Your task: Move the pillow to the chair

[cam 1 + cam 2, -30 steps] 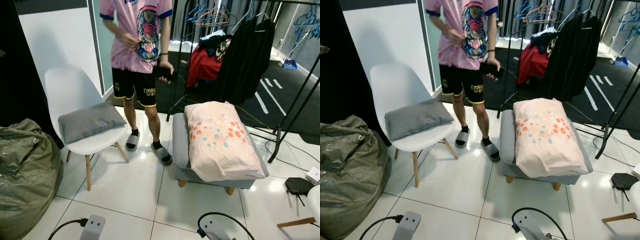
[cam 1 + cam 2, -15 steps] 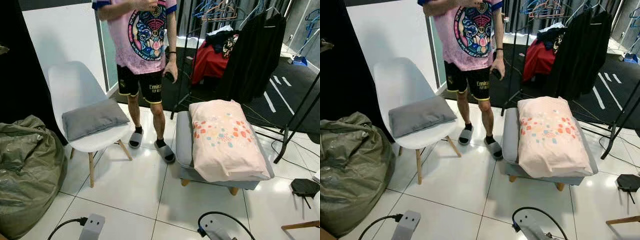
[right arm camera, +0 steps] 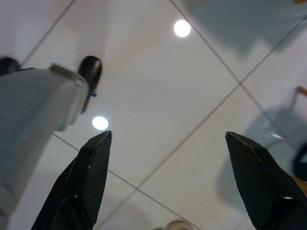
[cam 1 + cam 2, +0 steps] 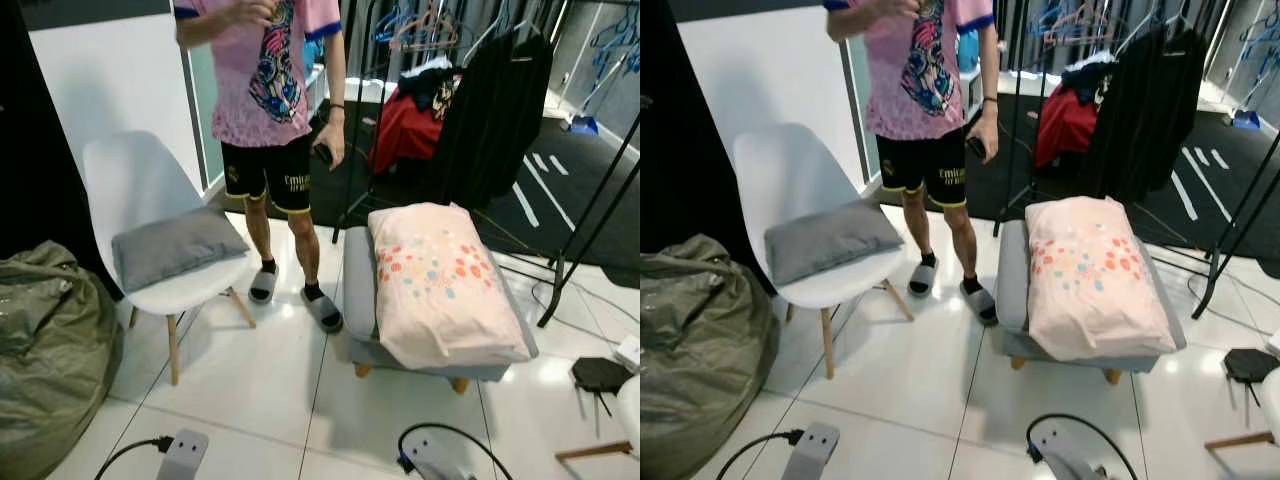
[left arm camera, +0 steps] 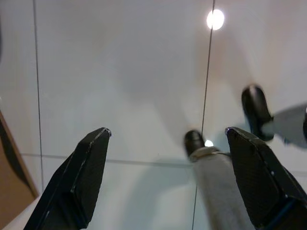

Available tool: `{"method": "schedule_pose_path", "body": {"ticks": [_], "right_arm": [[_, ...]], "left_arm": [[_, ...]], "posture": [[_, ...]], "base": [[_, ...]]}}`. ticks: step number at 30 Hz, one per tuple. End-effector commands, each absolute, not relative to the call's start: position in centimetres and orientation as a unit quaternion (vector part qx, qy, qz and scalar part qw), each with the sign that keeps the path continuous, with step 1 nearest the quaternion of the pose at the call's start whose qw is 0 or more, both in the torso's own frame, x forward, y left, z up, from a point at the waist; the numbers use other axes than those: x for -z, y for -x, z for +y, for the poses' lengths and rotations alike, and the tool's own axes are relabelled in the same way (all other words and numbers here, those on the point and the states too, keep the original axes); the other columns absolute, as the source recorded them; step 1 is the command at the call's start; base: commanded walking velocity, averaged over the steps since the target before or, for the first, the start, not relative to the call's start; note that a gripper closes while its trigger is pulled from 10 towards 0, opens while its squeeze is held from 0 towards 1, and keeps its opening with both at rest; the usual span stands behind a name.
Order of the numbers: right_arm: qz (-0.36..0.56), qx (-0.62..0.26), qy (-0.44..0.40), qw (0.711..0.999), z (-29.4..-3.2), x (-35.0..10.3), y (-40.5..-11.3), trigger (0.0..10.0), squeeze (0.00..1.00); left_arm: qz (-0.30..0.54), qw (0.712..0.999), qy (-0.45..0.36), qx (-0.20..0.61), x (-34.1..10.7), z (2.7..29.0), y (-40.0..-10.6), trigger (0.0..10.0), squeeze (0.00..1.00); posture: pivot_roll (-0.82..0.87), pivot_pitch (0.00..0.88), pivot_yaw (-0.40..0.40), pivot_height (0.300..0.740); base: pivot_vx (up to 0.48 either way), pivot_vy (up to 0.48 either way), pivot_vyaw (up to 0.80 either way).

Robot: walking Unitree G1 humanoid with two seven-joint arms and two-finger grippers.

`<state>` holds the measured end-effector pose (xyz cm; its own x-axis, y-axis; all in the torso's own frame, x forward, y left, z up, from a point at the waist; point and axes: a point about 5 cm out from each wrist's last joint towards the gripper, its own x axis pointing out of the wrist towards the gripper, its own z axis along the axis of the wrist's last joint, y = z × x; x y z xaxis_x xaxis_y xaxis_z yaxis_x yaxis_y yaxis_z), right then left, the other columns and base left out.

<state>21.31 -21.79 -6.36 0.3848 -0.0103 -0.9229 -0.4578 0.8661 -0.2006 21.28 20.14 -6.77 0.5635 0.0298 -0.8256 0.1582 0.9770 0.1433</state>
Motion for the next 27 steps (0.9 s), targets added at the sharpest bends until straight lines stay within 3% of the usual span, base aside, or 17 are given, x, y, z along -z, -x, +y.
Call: {"method": "schedule_pose_path", "body": {"ticks": [1, 7, 27], "right_arm": [[0.53, -0.143, 0.208, 0.809, -21.02, 6.36, -21.59, 10.0, 0.0], [0.531, -0.145, 0.215, 0.807, -21.05, 6.36, -21.57, 10.0, 0.0], [0.534, -0.145, 0.223, 0.802, -21.13, 6.35, -21.57, 10.0, 0.0]], "left_arm": [[0.478, 0.872, -0.099, 0.031, 7.12, 20.73, -20.47, 10.0, 0.0], [0.479, 0.872, -0.099, 0.031, 7.17, 20.85, -20.33, 10.0, 0.0], [0.477, 0.873, -0.098, 0.033, 7.12, 20.76, -20.45, 10.0, 0.0]], "posture": [[-0.1, 0.009, -0.063, 0.74], [-0.1, 0.004, -0.063, 0.74], [-0.11, 0.007, -0.062, 0.74]], "base": [[0.304, 0.0, 0.0], [0.302, 0.0, -0.18], [0.301, 0.0, -0.7]]}}
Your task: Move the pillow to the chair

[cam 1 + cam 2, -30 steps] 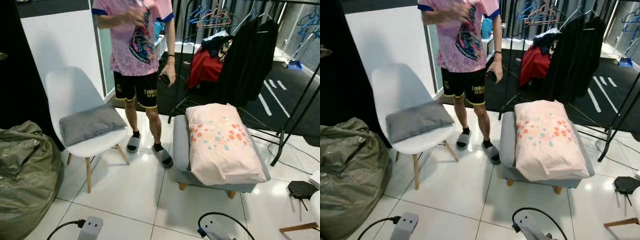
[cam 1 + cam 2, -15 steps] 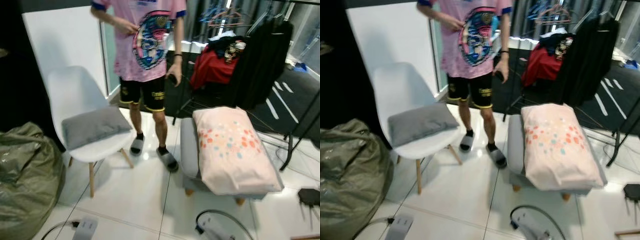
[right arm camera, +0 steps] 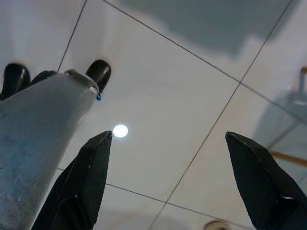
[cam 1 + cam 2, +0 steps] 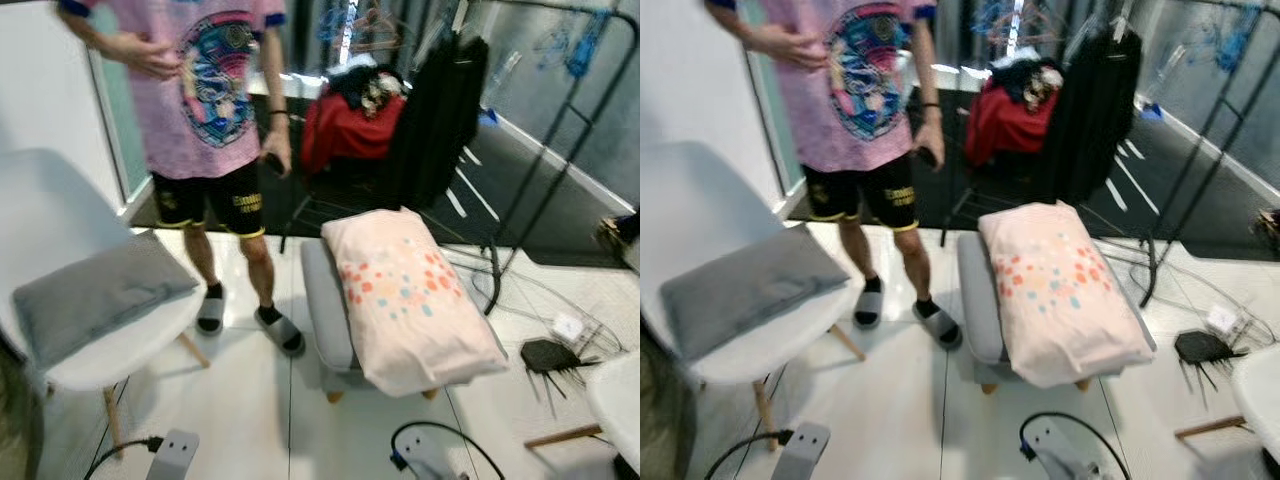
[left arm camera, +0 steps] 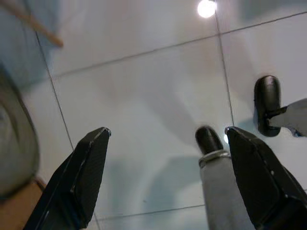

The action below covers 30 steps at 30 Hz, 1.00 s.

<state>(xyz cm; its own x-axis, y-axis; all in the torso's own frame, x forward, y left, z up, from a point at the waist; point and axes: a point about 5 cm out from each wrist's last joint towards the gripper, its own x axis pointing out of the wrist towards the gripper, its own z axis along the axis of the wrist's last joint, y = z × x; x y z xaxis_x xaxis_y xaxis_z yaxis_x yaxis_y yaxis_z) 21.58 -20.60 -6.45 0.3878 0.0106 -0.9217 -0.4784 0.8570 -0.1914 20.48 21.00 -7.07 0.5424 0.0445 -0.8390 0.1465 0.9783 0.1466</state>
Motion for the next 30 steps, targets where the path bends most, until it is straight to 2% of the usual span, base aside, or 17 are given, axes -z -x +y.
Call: {"method": "schedule_pose_path", "body": {"ticks": [1, 30], "right_arm": [[0.534, -0.145, 0.223, 0.802, -21.12, 6.33, -21.61, 10.0, 0.0], [0.533, -0.14, 0.221, 0.804, -21.17, 6.27, -21.7, 10.0, 0.0]], "left_arm": [[0.477, 0.873, -0.097, 0.033, 7.1, 20.76, -20.48, 10.0, 0.0], [0.476, 0.874, -0.096, 0.029, 7.07, 20.77, -20.54, 10.0, 0.0]], "posture": [[-0.11, 0.008, -0.062, 0.74], [-0.11, 0.014, -0.064, 0.74]], "base": [[0.304, 0.0, -0.7], [0.295, 0.0, -0.69]]}}
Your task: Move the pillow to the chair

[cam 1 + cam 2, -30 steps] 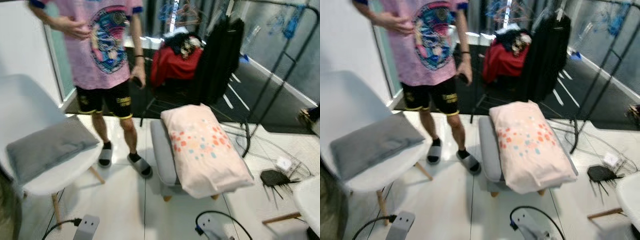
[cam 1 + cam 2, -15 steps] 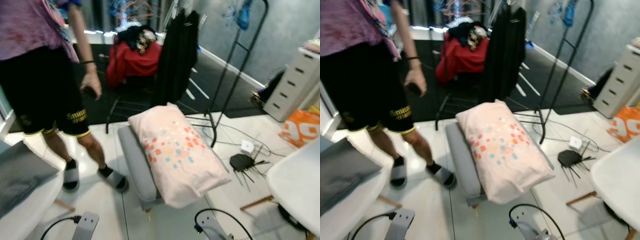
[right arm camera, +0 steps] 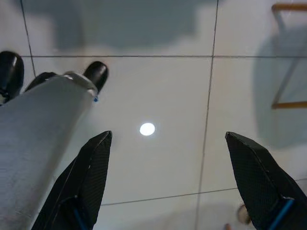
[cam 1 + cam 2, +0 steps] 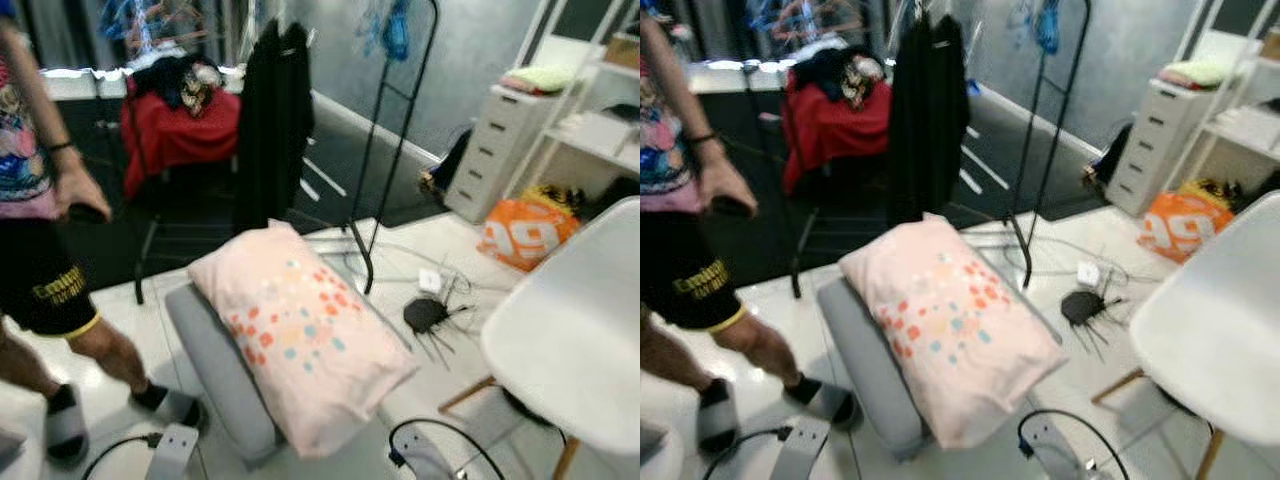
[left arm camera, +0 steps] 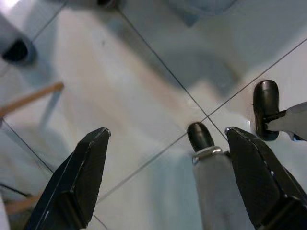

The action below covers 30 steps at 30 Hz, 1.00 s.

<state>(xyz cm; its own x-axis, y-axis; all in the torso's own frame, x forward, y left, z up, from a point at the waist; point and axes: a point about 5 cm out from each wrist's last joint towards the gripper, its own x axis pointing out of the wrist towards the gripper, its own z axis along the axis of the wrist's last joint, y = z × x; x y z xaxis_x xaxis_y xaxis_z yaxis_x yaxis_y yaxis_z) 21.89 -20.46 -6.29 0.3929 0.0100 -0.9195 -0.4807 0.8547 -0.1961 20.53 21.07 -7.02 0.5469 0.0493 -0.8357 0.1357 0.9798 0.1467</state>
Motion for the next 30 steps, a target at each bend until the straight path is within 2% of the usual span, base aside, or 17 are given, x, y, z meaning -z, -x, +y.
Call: {"method": "schedule_pose_path", "body": {"ticks": [1, 9, 15, 28, 30], "right_arm": [[0.532, -0.138, 0.219, 0.806, -21.2, 6.3, -21.7, 10.0, 0.0], [0.515, -0.157, 0.176, 0.824, -20.6, 6.3, -21.8, 10.0, 0.0], [0.517, -0.162, 0.168, 0.823, -20.5, 6.3, -21.7, 10.0, 0.0], [0.515, -0.158, 0.161, 0.827, -20.5, 6.4, -21.5, 10.0, 0.0], [0.513, -0.165, 0.164, 0.826, -20.4, 6.4, -21.5, 10.0, 0.0]], "left_arm": [[0.476, 0.874, -0.096, 0.028, 7.1, 20.8, -20.5, 10.0, 0.0], [0.473, 0.875, -0.095, 0.028, 6.9, 20.6, -21.0, 10.0, 0.0], [0.47, 0.877, -0.095, 0.028, 6.7, 20.3, -21.5, 10.0, 0.0], [0.476, 0.874, -0.093, 0.022, 7.3, 21.0, -20.1, 10.0, 0.0], [0.478, 0.873, -0.093, 0.023, 7.3, 21.1, -19.9, 10.0, 0.0]], "posture": [[-0.11, 0.014, -0.064, 0.74], [-0.11, 0.014, -0.064, 0.74], [-0.11, 0.013, -0.062, 0.74], [-0.11, 0.0, -0.061, 0.74], [-0.11, 0.0, -0.061, 0.74]], "base": [[0.285, 0.0, -0.66], [0.285, 0.0, -0.08], [0.268, 0.0, 0.67], [0.0, -0.019, 0.06], [0.0, -0.33, 0.8]]}}
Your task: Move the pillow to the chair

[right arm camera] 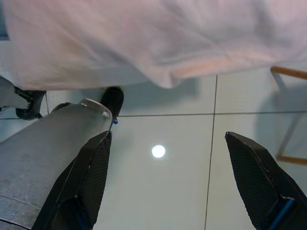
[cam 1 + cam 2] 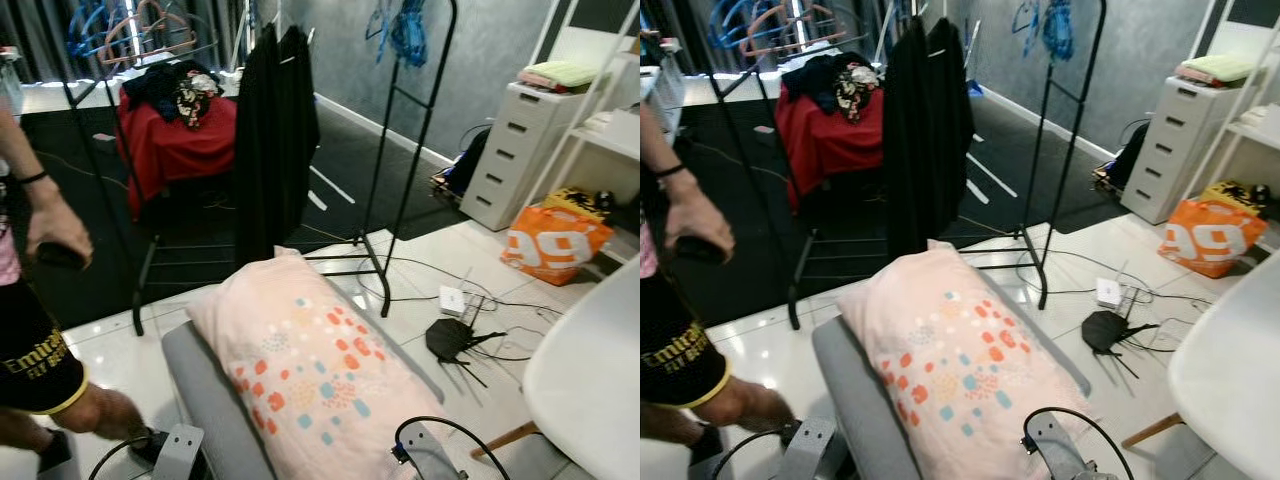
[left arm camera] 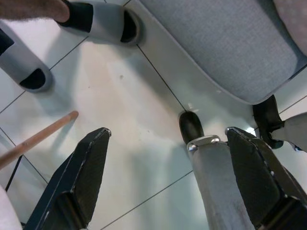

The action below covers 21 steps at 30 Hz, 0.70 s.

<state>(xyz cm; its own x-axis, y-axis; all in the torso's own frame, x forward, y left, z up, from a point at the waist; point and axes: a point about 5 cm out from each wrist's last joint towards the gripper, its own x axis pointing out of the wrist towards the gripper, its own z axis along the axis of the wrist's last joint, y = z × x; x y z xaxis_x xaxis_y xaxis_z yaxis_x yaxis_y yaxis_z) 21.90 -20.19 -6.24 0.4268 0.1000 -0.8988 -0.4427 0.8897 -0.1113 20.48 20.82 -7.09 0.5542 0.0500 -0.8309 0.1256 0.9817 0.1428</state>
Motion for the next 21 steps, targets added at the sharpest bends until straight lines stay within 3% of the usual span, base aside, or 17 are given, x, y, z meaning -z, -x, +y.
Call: {"method": "schedule_pose_path", "body": {"ticks": [1, 14, 21], "right_arm": [[0.512, -0.168, 0.163, 0.826, -20.4, 6.4, -21.5, 10.0, 0.0], [0.516, -0.165, 0.159, 0.825, -20.4, 6.5, -21.4, 10.0, 0.0], [0.516, -0.148, 0.169, 0.826, -20.7, 6.5, -21.5, 10.0, 0.0]], "left_arm": [[0.479, 0.872, -0.094, 0.024, 7.4, 21.2, -19.7, 10.0, 0.0], [0.479, 0.872, -0.092, 0.031, 7.5, 20.2, -19.9, 10.0, 0.0], [0.475, 0.875, -0.09, 0.035, 7.3, 19.3, -20.6, 10.0, 0.0]], "posture": [[-0.11, 0.0, -0.06, 0.74], [-0.11, 0.0, -0.061, 0.74], [-0.11, 0.0, -0.061, 0.74]], "base": [[0.0, -0.352, 0.8], [0.0, -0.397, 0.8], [0.0, -0.408, 0.0]]}}
